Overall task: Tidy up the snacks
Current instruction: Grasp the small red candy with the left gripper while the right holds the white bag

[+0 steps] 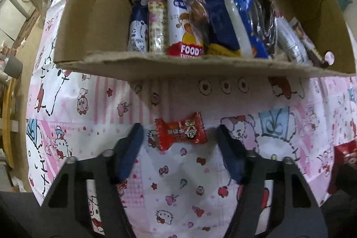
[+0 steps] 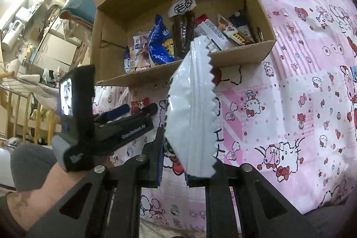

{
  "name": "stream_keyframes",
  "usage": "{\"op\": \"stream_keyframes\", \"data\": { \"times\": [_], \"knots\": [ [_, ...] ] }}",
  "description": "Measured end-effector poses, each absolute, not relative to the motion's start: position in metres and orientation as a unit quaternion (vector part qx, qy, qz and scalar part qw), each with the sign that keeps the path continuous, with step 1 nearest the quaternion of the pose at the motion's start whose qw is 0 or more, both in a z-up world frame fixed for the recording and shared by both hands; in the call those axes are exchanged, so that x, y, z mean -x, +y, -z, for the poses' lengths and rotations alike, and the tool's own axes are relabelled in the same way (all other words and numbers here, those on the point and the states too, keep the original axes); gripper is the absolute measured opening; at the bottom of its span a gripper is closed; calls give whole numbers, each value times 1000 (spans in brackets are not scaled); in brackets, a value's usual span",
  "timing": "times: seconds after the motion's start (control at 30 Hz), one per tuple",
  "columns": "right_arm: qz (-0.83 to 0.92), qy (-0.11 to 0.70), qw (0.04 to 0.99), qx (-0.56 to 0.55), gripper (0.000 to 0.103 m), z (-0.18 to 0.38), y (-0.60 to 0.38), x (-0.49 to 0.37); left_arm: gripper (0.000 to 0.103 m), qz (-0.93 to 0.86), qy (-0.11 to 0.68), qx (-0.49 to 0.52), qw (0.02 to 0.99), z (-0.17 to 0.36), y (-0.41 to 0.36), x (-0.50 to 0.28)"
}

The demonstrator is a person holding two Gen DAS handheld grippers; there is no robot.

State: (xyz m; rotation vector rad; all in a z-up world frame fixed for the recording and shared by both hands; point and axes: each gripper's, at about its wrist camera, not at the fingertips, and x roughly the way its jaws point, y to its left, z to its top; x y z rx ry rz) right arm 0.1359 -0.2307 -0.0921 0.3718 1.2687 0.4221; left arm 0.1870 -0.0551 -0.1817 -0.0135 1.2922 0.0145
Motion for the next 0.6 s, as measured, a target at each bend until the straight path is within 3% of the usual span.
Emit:
{"op": "stream_keyframes", "data": {
  "times": [0.23, 0.6],
  "knots": [
    [-200, 580, 771, -168, 15, 90, -226, -137, 24, 1, 595, 5, 804, 180, -51, -187],
    [-205, 576, 773, -169, 15, 88, -222, -137, 20, 14, 596, 26, 803, 161, -38, -169]
  ]
}}
